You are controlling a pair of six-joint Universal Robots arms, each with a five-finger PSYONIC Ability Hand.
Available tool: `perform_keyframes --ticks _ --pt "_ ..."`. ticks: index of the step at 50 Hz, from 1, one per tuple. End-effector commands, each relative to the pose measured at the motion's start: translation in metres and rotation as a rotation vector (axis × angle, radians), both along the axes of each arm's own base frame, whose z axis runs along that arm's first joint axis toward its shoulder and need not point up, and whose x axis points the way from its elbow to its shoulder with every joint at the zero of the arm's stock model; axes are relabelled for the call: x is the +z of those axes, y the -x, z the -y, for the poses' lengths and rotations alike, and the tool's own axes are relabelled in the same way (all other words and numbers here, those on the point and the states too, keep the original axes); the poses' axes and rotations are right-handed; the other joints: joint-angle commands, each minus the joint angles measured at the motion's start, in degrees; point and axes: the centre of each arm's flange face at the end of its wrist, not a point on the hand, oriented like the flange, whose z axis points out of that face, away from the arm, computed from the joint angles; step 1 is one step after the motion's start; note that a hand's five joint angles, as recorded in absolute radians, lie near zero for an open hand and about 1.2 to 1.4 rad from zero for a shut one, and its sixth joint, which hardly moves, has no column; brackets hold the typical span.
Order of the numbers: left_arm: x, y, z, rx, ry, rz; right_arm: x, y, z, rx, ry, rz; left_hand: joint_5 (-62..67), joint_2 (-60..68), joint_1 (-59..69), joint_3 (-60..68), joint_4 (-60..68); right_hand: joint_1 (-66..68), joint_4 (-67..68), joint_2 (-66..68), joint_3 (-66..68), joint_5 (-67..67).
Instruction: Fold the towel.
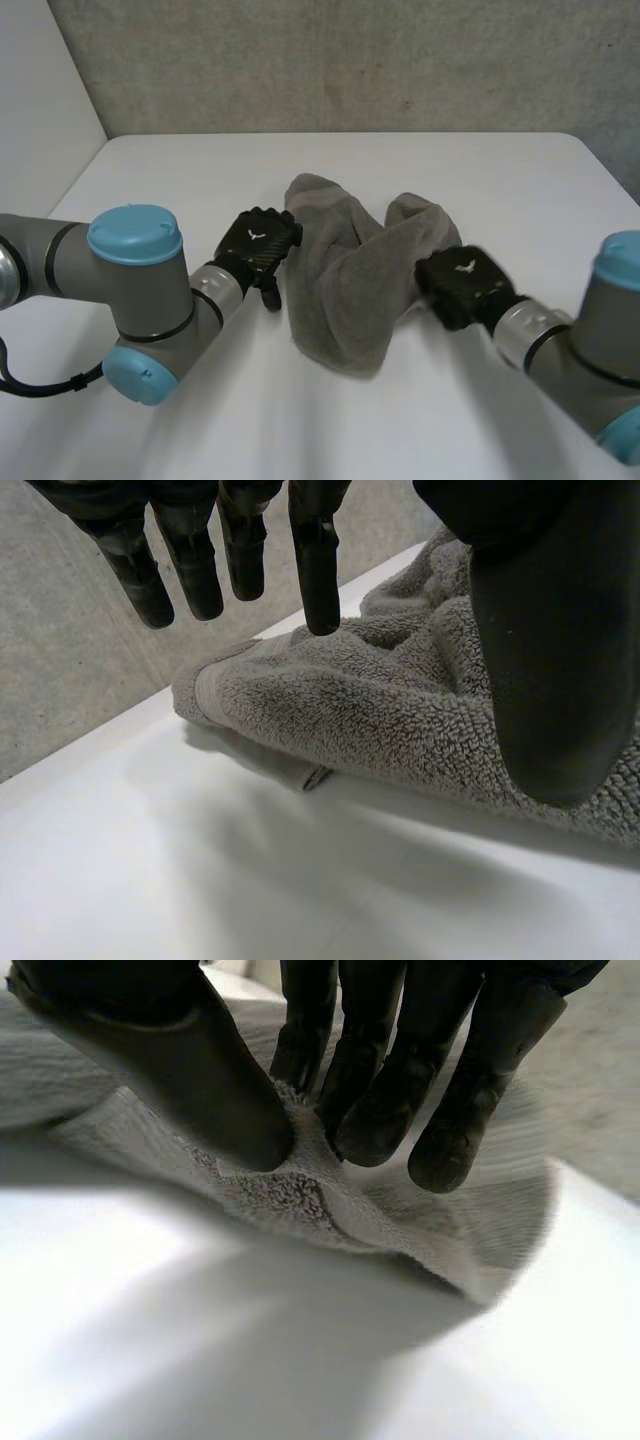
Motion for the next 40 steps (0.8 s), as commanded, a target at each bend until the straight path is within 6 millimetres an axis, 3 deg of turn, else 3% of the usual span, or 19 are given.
perform_keyframes --ticks 1,4,7,12,20,32,34,35,37,38,39,40 --pt "0.002 0.002 0.005 -0.002 0.016 -0.006 0.029 0.043 0.031 -0.131 0.081 0.013 -1.0 -2.0 -2.7 -2.2 -2.7 5.7 3.4 6.9 3.1 4.7" --pt "0.001 0.007 0.014 0.002 0.039 -0.016 0.035 0.069 0.045 -0.168 0.076 0.004 -0.7 -1.6 -2.4 -1.9 -2.4 5.7 3.4 6.9 3.1 4.7" --pt "0.0 0.008 0.018 0.005 0.042 -0.017 0.033 0.078 0.049 -0.184 0.069 -0.002 -0.5 -1.5 -2.2 -1.7 -2.2 5.7 3.4 6.9 3.1 4.7" --pt "-0.01 0.015 0.031 0.001 0.036 -0.016 0.029 0.077 0.048 -0.181 0.056 -0.004 2.9 1.9 1.2 1.6 1.1 5.7 3.4 6.9 3.1 4.7" --pt "-0.034 0.019 0.032 -0.007 -0.063 0.045 0.022 0.077 0.048 -0.175 0.031 -0.004 4.7 3.7 3.0 3.5 3.0 5.7 3.4 6.9 3.1 4.7" --pt "-0.044 0.032 0.054 -0.009 -0.027 0.028 0.015 0.077 0.046 -0.174 0.007 -0.004 6.4 5.4 4.7 5.2 4.7 5.7 3.4 6.9 3.1 4.7" --pt "-0.043 0.034 0.058 -0.01 -0.014 0.019 0.014 0.077 0.045 -0.177 0.002 -0.006 18.4 17.5 16.8 17.2 16.7 5.7 3.4 6.9 3.1 4.7" --pt "-0.043 0.034 0.058 -0.01 -0.014 0.019 0.014 0.077 0.045 -0.177 0.002 -0.006 18.5 17.5 16.8 17.3 16.8 5.7 3.4 6.9 3.1 4.7" --pt "-0.041 0.036 0.061 -0.009 -0.004 0.01 0.014 0.077 0.046 -0.177 0.004 -0.005 53.5 52.5 51.8 52.2 51.7 5.7 3.4 6.9 3.1 4.7" --pt "-0.041 0.036 0.061 -0.009 -0.004 0.01 0.014 0.077 0.046 -0.177 0.004 -0.005 53.7 52.7 52.0 52.4 51.9 5.7 3.4 6.9 3.1 4.7" --pt "-0.039 0.036 0.062 -0.005 0.001 0.004 0.014 0.077 0.046 -0.177 0.004 -0.005 65.7 64.7 64.0 64.4 63.9 5.7 3.4 6.9 3.1 4.7" --pt "-0.039 0.036 0.062 -0.005 0.001 0.004 0.014 0.077 0.046 -0.177 0.004 -0.005 65.8 64.8 64.1 64.5 64.0 5.7 3.4 6.9 3.1 4.7"
